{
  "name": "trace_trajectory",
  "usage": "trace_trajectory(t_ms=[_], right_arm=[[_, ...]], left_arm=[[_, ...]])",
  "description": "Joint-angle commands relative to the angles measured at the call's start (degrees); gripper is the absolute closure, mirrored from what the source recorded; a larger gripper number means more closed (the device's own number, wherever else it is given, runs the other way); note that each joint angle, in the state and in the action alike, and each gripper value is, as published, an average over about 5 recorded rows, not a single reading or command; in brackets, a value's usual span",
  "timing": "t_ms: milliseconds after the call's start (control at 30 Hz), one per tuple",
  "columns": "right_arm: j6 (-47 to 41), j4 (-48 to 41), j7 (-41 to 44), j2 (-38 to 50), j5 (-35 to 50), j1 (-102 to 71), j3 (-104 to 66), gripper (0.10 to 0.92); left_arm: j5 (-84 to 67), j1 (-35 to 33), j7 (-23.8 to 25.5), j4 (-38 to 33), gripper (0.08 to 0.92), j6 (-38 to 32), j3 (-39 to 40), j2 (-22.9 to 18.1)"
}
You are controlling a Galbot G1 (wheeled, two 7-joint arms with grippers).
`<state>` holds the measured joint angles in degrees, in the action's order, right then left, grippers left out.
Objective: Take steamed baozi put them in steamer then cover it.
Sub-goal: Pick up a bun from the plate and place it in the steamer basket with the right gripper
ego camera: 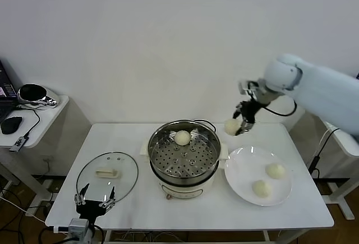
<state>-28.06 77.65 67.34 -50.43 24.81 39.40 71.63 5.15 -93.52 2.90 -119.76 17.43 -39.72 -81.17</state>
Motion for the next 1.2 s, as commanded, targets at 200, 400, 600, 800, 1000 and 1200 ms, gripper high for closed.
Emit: trace_trajectory(t_ms=[200, 400, 600, 800, 1000, 1200], right_arm=[[-7.09, -0.90, -2.41, -17.47, 11.61, 1.57, 7.18, 0.406], [-7.74, -3.96, -3.81, -22.54, 11.21, -1.07, 7.70, 0.406], [-8.33, -8.99, -4.99, -26.56, 10.02, -4.57, 7.23, 0.406], [-7.78, -15.55, -5.07, -30.97, 6.62, -8.04, 5.21, 0.406], [-6.61, -22.53, -4.88, -35.36, 2.51, -11.29, 3.23, 0.406], [-5.27, -27.98, -4.15, -38.42, -0.74, -13.17, 1.93, 0.406]], left_arm=[[-0.43, 0.22, -0.49, -0.52, 0.177, -0.13, -0.17, -0.05], [-0.67, 0.16, -0.86, -1.89, 0.177, -0.02, -0.20, -0.90], [-0.66, -0.05, -1.46, -2.17, 0.177, -0.01, -0.03, -1.03], [-1.18, 0.13, -1.45, -2.13, 0.177, 0.03, 0.01, -1.22], [-2.01, 0.24, -1.30, -1.64, 0.177, 0.20, 0.11, -1.23], [-2.30, 0.75, -1.29, -1.03, 0.177, 0.16, 0.09, -0.98]])
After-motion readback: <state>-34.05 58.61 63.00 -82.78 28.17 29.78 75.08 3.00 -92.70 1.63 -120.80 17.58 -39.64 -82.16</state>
